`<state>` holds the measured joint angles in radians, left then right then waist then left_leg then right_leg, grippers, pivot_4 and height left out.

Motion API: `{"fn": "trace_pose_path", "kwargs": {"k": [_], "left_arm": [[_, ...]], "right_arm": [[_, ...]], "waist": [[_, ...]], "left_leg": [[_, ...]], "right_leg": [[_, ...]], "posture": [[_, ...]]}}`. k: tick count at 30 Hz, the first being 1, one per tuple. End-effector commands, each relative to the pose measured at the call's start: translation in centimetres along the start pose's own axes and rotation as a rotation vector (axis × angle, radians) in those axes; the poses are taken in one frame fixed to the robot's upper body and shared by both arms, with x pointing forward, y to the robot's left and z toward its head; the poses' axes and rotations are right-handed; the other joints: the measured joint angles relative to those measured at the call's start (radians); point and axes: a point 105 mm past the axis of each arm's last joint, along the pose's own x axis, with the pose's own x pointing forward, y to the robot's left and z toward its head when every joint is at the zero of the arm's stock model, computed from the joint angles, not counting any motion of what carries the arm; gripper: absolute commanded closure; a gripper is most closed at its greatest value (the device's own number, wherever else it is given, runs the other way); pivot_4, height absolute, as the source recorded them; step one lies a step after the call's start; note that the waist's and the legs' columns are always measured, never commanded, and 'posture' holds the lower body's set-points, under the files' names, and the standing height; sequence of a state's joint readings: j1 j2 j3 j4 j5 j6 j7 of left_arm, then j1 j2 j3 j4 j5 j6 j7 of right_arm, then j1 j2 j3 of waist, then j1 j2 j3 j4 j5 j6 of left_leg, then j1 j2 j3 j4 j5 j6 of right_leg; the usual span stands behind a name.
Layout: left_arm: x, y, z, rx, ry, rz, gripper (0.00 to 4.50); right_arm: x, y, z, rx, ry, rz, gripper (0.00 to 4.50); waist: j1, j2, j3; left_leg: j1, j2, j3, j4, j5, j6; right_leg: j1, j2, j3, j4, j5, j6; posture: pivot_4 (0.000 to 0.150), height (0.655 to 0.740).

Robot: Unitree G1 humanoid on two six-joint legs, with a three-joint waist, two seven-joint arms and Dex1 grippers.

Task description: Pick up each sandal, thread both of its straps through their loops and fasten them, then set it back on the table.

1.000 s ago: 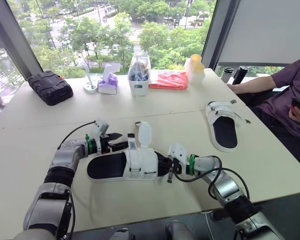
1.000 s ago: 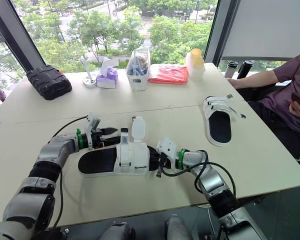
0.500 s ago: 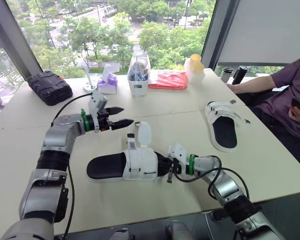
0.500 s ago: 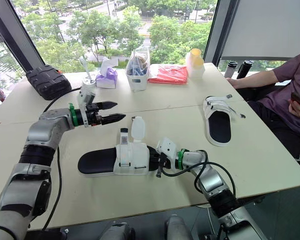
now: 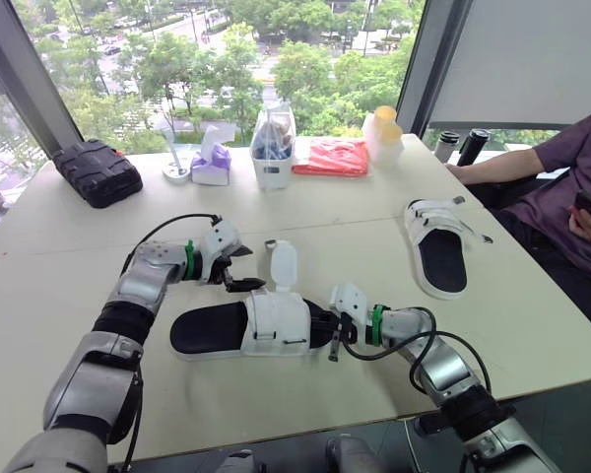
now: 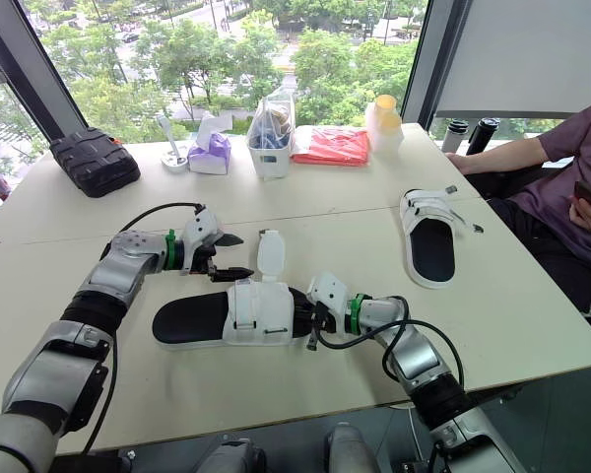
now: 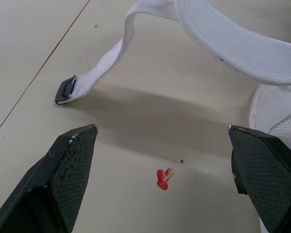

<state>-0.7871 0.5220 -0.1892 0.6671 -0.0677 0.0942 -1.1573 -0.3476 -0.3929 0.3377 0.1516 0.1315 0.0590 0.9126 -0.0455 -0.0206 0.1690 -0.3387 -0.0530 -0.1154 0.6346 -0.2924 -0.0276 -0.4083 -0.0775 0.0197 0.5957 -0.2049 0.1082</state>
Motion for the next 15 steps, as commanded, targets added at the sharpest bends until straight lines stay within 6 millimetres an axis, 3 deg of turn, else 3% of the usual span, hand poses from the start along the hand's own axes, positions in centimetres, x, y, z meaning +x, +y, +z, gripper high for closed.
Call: {"fn": "trace_pose_path", "kwargs": {"k": [1, 4, 8, 12, 15], "left_arm": [[-0.4, 0.4, 0.7, 0.025, -0.015, 0.005, 0.04], [-0.8, 1.6, 1.4, 0.004, -0.053, 0.068, 0.04], [-2.3, 4.7, 4.8, -0.141, -0.254, 0.197, 0.04], [-3.1, 4.4, 7.1, -0.208, -0.364, 0.128, 0.04], [-3.3, 4.0, 7.7, -0.257, -0.398, 0.101, 0.04]], "right_arm": [[-0.5, 1.4, -5.7, 0.110, 0.215, -0.001, 4.50], [-0.4, 1.4, -5.7, 0.107, 0.215, 0.000, 4.50], [-0.4, 1.4, -5.9, 0.099, 0.221, 0.005, 4.50], [-0.1, 1.5, -5.6, 0.104, 0.204, 0.006, 4.50], [0.0, 1.7, -5.4, 0.106, 0.196, 0.006, 4.50]], "waist": [[0.000, 0.000, 0.000], [0.000, 0.000, 0.000], [0.001, -0.002, 0.001], [-0.003, -0.001, 0.000], [-0.004, -0.001, 0.000]], "left_leg": [[0.000, 0.000, 0.000, 0.000, 0.000, 0.000], [0.000, 0.000, 0.000, 0.000, 0.000, 0.000], [-0.001, 0.000, -0.001, 0.000, 0.000, 0.000], [0.000, 0.000, 0.000, -0.002, 0.000, 0.000], [0.001, 0.000, 0.000, -0.003, 0.000, 0.000]], "right_leg": [[0.000, 0.000, 0.000, 0.000, 0.000, 0.000], [0.000, 0.000, 0.000, 0.000, 0.000, 0.000], [-0.001, 0.000, -0.001, 0.000, 0.001, 0.002], [0.000, 0.000, -0.001, -0.001, 0.002, 0.004], [-0.001, 0.000, 0.000, 0.000, 0.001, 0.003]], "posture": [[0.150, 0.7400], [0.150, 0.7400], [0.150, 0.7400], [0.150, 0.7400], [0.150, 0.7400]]}}
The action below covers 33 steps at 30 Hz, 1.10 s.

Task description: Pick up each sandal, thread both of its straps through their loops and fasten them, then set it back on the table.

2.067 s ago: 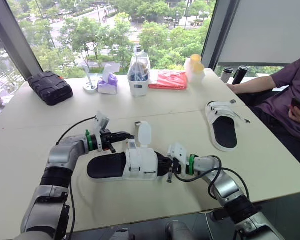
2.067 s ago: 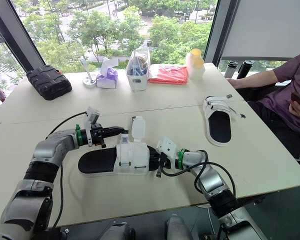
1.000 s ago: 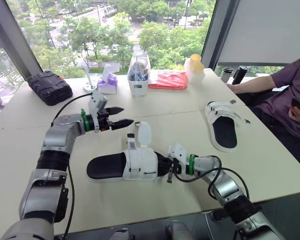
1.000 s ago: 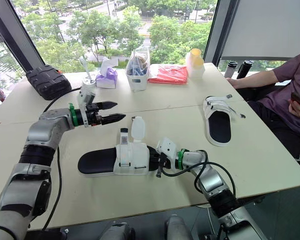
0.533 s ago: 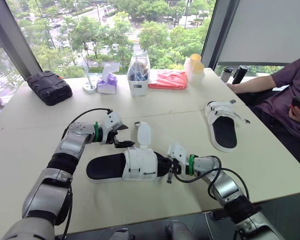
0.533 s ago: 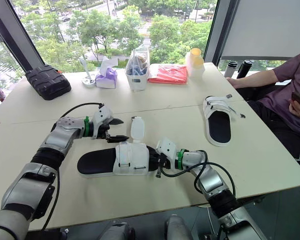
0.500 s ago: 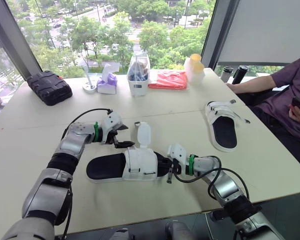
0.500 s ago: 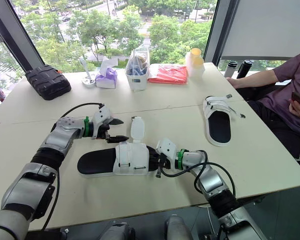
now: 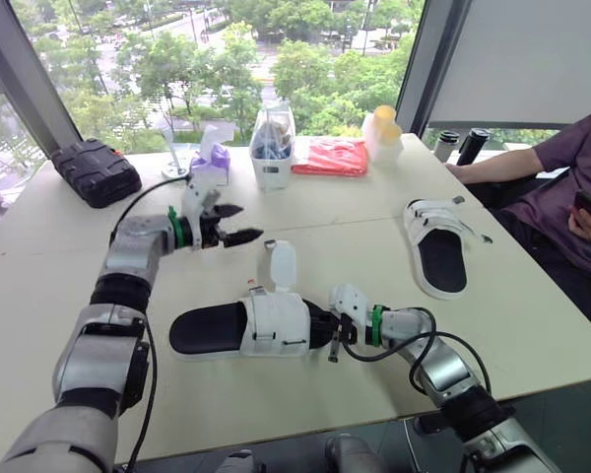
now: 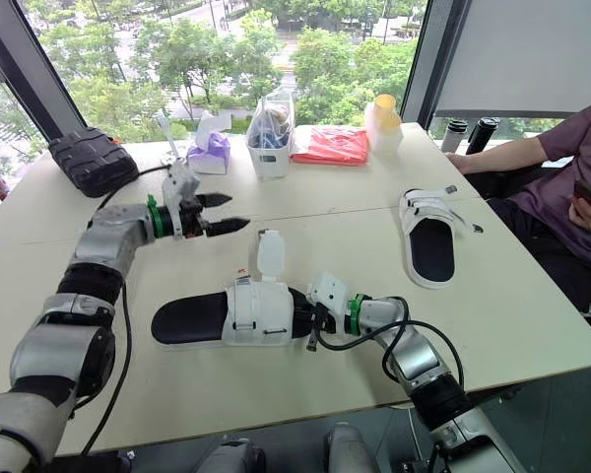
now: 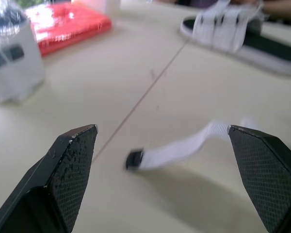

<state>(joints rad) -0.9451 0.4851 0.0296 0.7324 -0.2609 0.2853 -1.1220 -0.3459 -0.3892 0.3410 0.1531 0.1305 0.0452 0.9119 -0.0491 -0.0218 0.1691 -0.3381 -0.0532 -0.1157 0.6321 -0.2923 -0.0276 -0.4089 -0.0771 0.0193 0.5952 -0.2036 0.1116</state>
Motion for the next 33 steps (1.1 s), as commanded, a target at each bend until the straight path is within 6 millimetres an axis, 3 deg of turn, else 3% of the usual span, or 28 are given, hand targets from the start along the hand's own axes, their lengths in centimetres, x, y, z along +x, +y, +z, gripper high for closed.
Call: {"fn": "trace_pose_path", "kwargs": {"k": [1, 4, 8, 14, 18, 22, 26, 33], "left_arm": [[-0.2, -0.9, 1.3, -0.078, -0.067, -0.052, 0.04], [-0.2, -3.5, -0.2, -0.185, -0.014, -0.171, 0.04], [-0.3, -5.4, -3.0, -0.238, 0.087, -0.219, 0.04], [0.3, -6.7, -5.1, -0.312, 0.136, -0.243, 0.04], [1.3, -7.1, -5.1, -0.369, 0.106, -0.259, 0.04], [3.6, -6.0, -4.1, -0.487, 0.015, -0.217, 0.04], [5.1, -3.3, -3.1, -0.675, -0.080, -0.123, 0.04], [6.3, -1.8, -2.6, -0.732, -0.106, -0.028, 0.04]], "right_arm": [[-0.1, 1.6, -5.6, 0.112, 0.207, 0.004, 4.50], [0.0, 1.8, -5.8, 0.109, 0.213, 0.008, 4.50], [0.0, 1.9, -5.9, 0.108, 0.217, 0.009, 4.50], [-0.1, 1.8, -5.9, 0.108, 0.220, 0.005, 4.50], [-0.1, 1.8, -6.0, 0.109, 0.222, 0.005, 4.50], [0.0, 1.9, -6.0, 0.106, 0.224, 0.011, 4.50], [0.1, 1.6, -5.7, 0.100, 0.218, 0.008, 4.50], [0.1, 1.9, -6.1, 0.073, 0.241, 0.024, 4.50]], "waist": [[0.000, 0.000, 0.000], [-0.006, 0.000, 0.000], [-0.010, 0.000, 0.000], [-0.009, 0.000, 0.000], [-0.009, 0.000, 0.000], [-0.004, -0.001, 0.000], [0.001, -0.002, -0.001], [-0.010, -0.001, -0.001]], "left_leg": [[0.000, 0.000, 0.000, 0.000, 0.000, 0.000], [0.000, 0.000, 0.000, 0.000, 0.000, 0.000], [0.000, 0.000, -0.001, 0.000, 0.000, 0.000], [0.000, 0.000, -0.001, 0.000, 0.000, 0.000], [0.000, 0.000, -0.001, 0.000, 0.000, 0.000], [0.000, 0.000, -0.001, 0.000, 0.000, 0.000], [0.001, -0.001, -0.002, 0.001, 0.000, 0.000], [0.001, -0.001, -0.002, -0.001, 0.000, -0.001]], "right_leg": [[0.000, 0.000, 0.000, 0.000, 0.000, 0.000], [0.000, 0.000, 0.000, 0.000, 0.000, 0.000], [0.000, 0.000, 0.000, 0.000, 0.000, -0.001], [0.000, 0.000, 0.000, 0.000, -0.002, -0.003], [0.000, 0.000, 0.000, 0.000, -0.002, -0.004], [0.001, 0.000, 0.000, 0.000, -0.001, -0.003], [0.001, 0.001, -0.001, 0.000, 0.000, -0.001], [0.000, 0.001, -0.001, 0.000, 0.000, 0.000]], "posture": [[0.150, 0.7400], [0.150, 0.7400], [0.150, 0.7400], [0.150, 0.7400], [0.150, 0.7400], [0.150, 0.7400], [0.150, 0.7400], [0.150, 0.7400]]}}
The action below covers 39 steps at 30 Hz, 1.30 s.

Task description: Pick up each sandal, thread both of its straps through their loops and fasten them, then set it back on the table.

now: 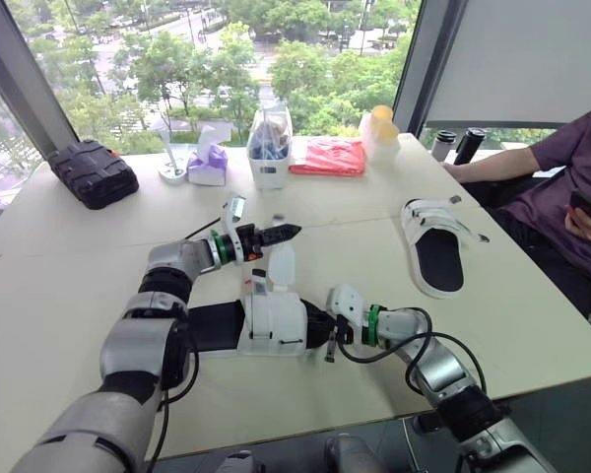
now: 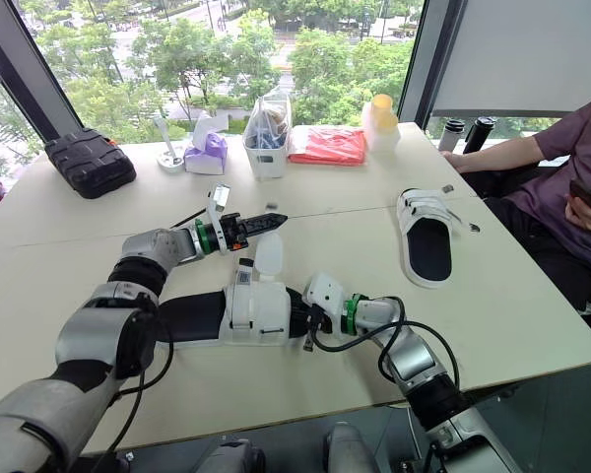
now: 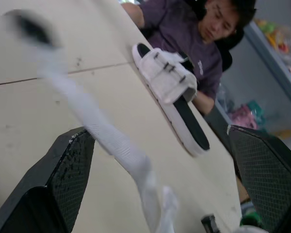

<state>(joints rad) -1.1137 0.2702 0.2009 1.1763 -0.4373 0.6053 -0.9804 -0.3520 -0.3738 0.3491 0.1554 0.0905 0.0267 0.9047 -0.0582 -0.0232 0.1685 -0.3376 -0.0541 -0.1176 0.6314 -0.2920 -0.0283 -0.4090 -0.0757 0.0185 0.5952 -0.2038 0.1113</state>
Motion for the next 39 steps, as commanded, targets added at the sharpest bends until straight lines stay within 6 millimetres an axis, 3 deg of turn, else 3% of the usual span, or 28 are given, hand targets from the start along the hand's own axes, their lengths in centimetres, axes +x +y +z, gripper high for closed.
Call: {"fn": "trace_pose_path", "kwargs": {"k": [1, 2, 5, 11, 12, 18, 23, 31, 33, 37, 39], "left_arm": [[0.5, -0.4, 1.2, 0.036, -0.031, 0.003, 0.04], [0.7, -0.5, 1.1, 0.051, -0.018, 0.006, 0.04], [1.2, -0.4, 0.8, 0.093, 0.006, 0.027, 0.97], [1.7, -1.1, 0.9, 0.120, 0.020, -0.001, 4.12], [1.8, -1.2, 0.9, 0.122, 0.024, -0.007, 4.45], [1.4, -1.9, 1.6, 0.174, 0.023, -0.057, 4.45], [0.6, -4.3, 3.4, 0.464, 0.094, -0.190, 4.45], [-1.5, -7.7, 3.9, 0.674, 0.180, -0.405, 4.45], [-2.2, -8.3, 3.5, 0.803, 0.208, -0.424, 4.45], [-3.1, -8.3, 0.9, 1.372, 0.283, -0.403, 4.45], [-3.5, -8.2, -0.2, 1.510, 0.307, -0.428, 4.45]], "right_arm": [[-0.3, 2.0, -6.2, 0.112, 0.233, 0.024, 4.50], [-0.3, 1.9, -6.1, 0.112, 0.231, 0.019, 4.50], [-0.3, 1.9, -6.1, 0.112, 0.229, 0.009, 4.50], [-0.5, 1.9, -6.3, 0.120, 0.231, -0.007, 4.50], [-0.5, 1.9, -6.3, 0.121, 0.232, -0.009, 4.50], [-0.5, 2.0, -6.4, 0.119, 0.232, -0.012, 4.50], [-0.6, 1.9, -6.5, 0.116, 0.236, -0.013, 4.50], [-0.8, 2.0, -6.7, 0.109, 0.244, 0.002, 4.50], [-0.7, 1.9, -6.7, 0.104, 0.244, 0.003, 4.50], [-0.9, 1.8, -6.8, 0.101, 0.248, 0.005, 4.50], [-1.0, 1.8, -6.9, 0.100, 0.251, 0.009, 4.50]], "waist": [[-0.001, 0.000, 0.000], [-0.001, 0.000, 0.000], [-0.001, 0.000, 0.000], [-0.004, 0.000, 0.000], [-0.004, 0.000, 0.000], [-0.004, 0.000, 0.000], [-0.005, 0.000, 0.000], [-0.006, 0.000, 0.000], [-0.010, 0.001, 0.000], [-0.008, 0.002, 0.000], [-0.002, 0.002, 0.000]], "left_leg": [[0.000, 0.000, 0.000, 0.000, 0.000, 0.000], [0.000, 0.000, 0.000, 0.000, 0.000, 0.000], [0.000, 0.000, 0.000, 0.000, 0.000, 0.000], [0.000, 0.000, 0.000, 0.000, 0.000, 0.000], [0.000, 0.000, 0.000, 0.000, 0.000, 0.000], [0.000, 0.000, 0.000, 0.000, 0.000, 0.000], [0.000, 0.000, 0.000, 0.000, 0.000, 0.000], [0.000, 0.001, 0.000, 0.000, 0.000, 0.000], [0.000, 0.001, 0.000, 0.000, 0.000, 0.000], [0.000, 0.003, 0.000, -0.001, 0.000, 0.000], [0.000, 0.003, 0.000, -0.001, 0.000, -0.001]], "right_leg": [[0.000, 0.000, 0.000, 0.000, 0.000, 0.000], [0.000, 0.000, 0.000, 0.000, 0.000, 0.000], [0.000, 0.000, 0.000, 0.000, 0.000, 0.000], [0.000, 0.000, 0.000, 0.000, 0.000, 0.000], [0.000, 0.000, 0.000, 0.000, 0.000, 0.000], [0.000, 0.000, 0.000, 0.000, 0.000, 0.000], [0.000, 0.000, 0.000, 0.000, 0.000, 0.000], [0.001, 0.000, 0.000, 0.000, 0.000, 0.000], [0.001, 0.000, 0.001, 0.000, 0.000, 0.000], [0.000, -0.001, 0.002, 0.000, 0.000, -0.001], [0.000, -0.002, 0.003, 0.000, 0.000, -0.001]], "posture": [[0.150, 0.7400], [0.150, 0.7400], [0.150, 0.7400], [0.150, 0.7400], [0.150, 0.7400], [0.150, 0.7400], [0.150, 0.7400], [0.150, 0.7400], [0.150, 0.7400], [0.150, 0.7400], [0.150, 0.7400]]}}
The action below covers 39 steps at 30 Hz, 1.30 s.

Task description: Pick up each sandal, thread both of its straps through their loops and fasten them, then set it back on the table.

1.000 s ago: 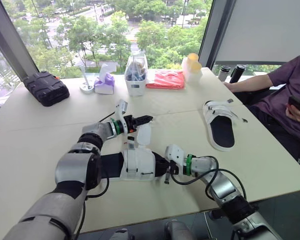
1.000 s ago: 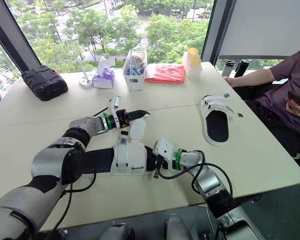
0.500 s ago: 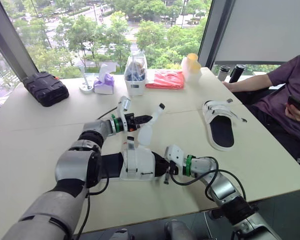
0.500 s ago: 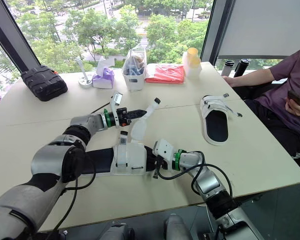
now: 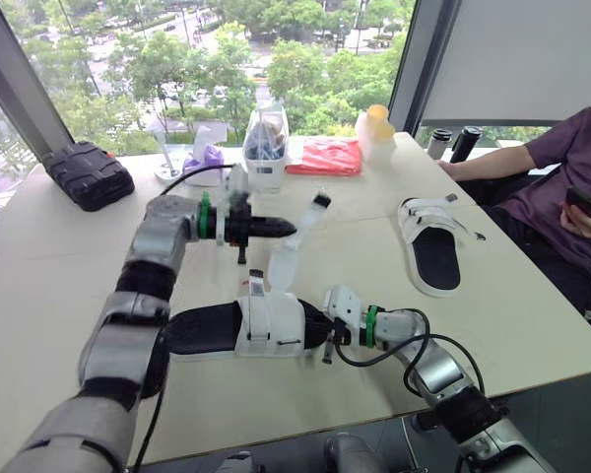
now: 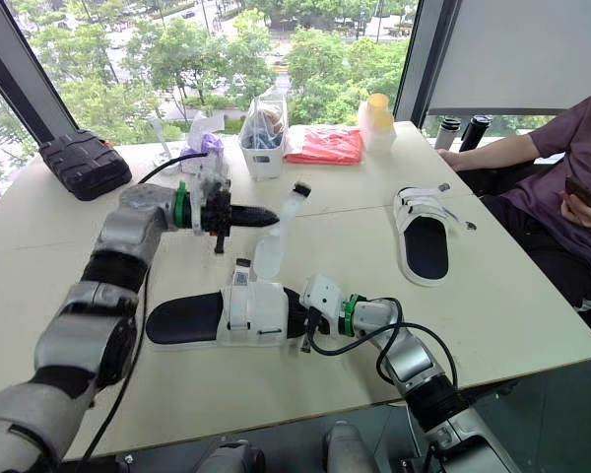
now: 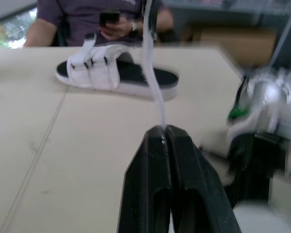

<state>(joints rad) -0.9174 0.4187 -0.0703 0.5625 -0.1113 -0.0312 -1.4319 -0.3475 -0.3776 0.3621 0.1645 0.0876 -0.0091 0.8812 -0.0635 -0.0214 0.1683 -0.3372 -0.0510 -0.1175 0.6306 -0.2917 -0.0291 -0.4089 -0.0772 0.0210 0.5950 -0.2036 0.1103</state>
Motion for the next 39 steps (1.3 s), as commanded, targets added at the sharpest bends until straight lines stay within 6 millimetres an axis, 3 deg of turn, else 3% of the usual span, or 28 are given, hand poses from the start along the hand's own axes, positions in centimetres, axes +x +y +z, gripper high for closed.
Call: {"fn": "trace_pose_path", "kwargs": {"k": [1, 4, 7, 11, 17, 20, 23, 28, 30, 31, 33, 39], "left_arm": [[0.1, -2.0, 0.7, 0.400, 0.072, -0.060, 4.45], [-0.3, -4.2, 0.4, 0.699, 0.078, -0.116, 4.45], [-0.7, -4.6, 1.2, 1.043, 0.044, -0.090, 4.45], [-1.1, -4.5, 0.4, 1.164, 0.060, -0.087, 4.45], [-1.3, -3.6, 0.6, 1.178, 0.036, 0.004, 1.60], [-1.7, -3.0, 1.7, 1.209, -0.004, 0.093, 0.13], [-3.1, -2.2, 2.6, 1.205, -0.027, 0.202, 0.13], [-5.9, 0.1, 0.7, 1.007, 0.116, 0.335, 0.13], [-7.4, 2.7, 0.4, 0.593, 0.125, 0.497, 0.13], [-7.5, 2.8, 0.3, 0.413, 0.092, 0.505, 0.13], [-7.4, 2.1, 0.9, 0.214, 0.045, 0.482, 0.13], [-5.7, -4.2, 3.5, -0.326, -0.070, 0.271, 0.13]], "right_arm": [[-1.2, 1.9, -6.9, 0.118, 0.260, 0.025, 4.50], [-1.3, 1.9, -7.0, 0.117, 0.262, 0.032, 4.50], [-1.3, 1.8, -7.1, 0.116, 0.265, 0.034, 4.50], [-1.0, 1.7, -7.0, 0.118, 0.259, 0.033, 4.50], [-0.8, 2.1, -7.1, 0.122, 0.257, 0.046, 4.50], [-0.9, 2.0, -7.2, 0.123, 0.262, 0.047, 4.50], [-1.0, 1.7, -7.2, 0.116, 0.268, 0.054, 4.50], [-0.9, 1.5, -7.3, 0.110, 0.270, 0.061, 4.50], [-0.9, 1.4, -7.4, 0.108, 0.272, 0.066, 4.50], [-0.8, 1.4, -7.4, 0.108, 0.273, 0.068, 4.50], [-0.8, 1.4, -7.4, 0.107, 0.272, 0.070, 4.50], [-0.6, 1.4, -7.5, 0.105, 0.273, 0.078, 4.50]], "waist": [[0.008, 0.000, 0.000], [0.015, 0.000, 0.000], [0.021, 0.000, 0.000], [0.022, -0.001, -0.001], [0.018, -0.001, -0.001], [0.019, -0.001, -0.001], [0.018, -0.001, -0.001], [0.018, 0.000, -0.001], [0.018, 0.001, -0.002], [0.016, 0.001, -0.002], [0.012, 0.000, -0.001], [-0.004, 0.002, 0.000]], "left_leg": [[0.000, 0.000, 0.000, 0.000, 0.000, -0.001], [0.000, 0.000, 0.001, 0.000, 0.000, -0.001], [0.000, 0.000, 0.001, 0.001, 0.000, 0.000], [-0.001, 0.000, 0.001, 0.001, 0.000, 0.000], [0.000, 0.000, 0.002, 0.000, 0.001, 0.000], [0.001, -0.001, 0.001, 0.001, 0.001, 0.000], [0.001, -0.001, 0.001, 0.001, 0.001, 0.000], [0.002, 0.000, 0.001, 0.000, 0.001, 0.000], [0.002, 0.001, 0.001, 0.001, 0.001, 0.000], [0.002, 0.001, 0.001, 0.001, 0.001, 0.000], [0.001, 0.006, 0.001, 0.001, 0.001, 0.000], [0.002, 0.012, 0.000, 0.000, 0.000, 0.000]], "right_leg": [[0.000, 0.000, 0.000, 0.000, 0.000, 0.000], [0.000, -0.001, 0.001, 0.000, -0.002, -0.004], [0.000, -0.001, 0.001, 0.000, -0.002, -0.004], [0.002, -0.002, 0.001, 0.000, -0.002, -0.004], [0.002, 0.001, 0.001, 0.001, -0.002, -0.003], [0.002, 0.002, 0.000, 0.001, 0.000, 0.000], [0.002, 0.002, 0.000, 0.001, 0.000, 0.000], [0.002, 0.004, 0.000, 0.001, 0.000, 0.000], [0.002, 0.004, -0.001, 0.001, 0.000, 0.000], [0.003, 0.004, -0.001, 0.001, 0.000, -0.001], [0.003, 0.006, -0.001, 0.001, -0.002, -0.003], [0.001, 0.012, -0.001, 0.001, -0.003, -0.005]], "posture": [[0.150, 0.7400], [0.150, 0.7400], [0.150, 0.7400], [0.150, 0.7400], [0.150, 0.7400], [0.150, 0.7400], [0.150, 0.7400], [0.150, 0.7400], [0.150, 0.7400], [0.150, 0.7400], [0.150, 0.7400], [0.150, 0.7400]]}}
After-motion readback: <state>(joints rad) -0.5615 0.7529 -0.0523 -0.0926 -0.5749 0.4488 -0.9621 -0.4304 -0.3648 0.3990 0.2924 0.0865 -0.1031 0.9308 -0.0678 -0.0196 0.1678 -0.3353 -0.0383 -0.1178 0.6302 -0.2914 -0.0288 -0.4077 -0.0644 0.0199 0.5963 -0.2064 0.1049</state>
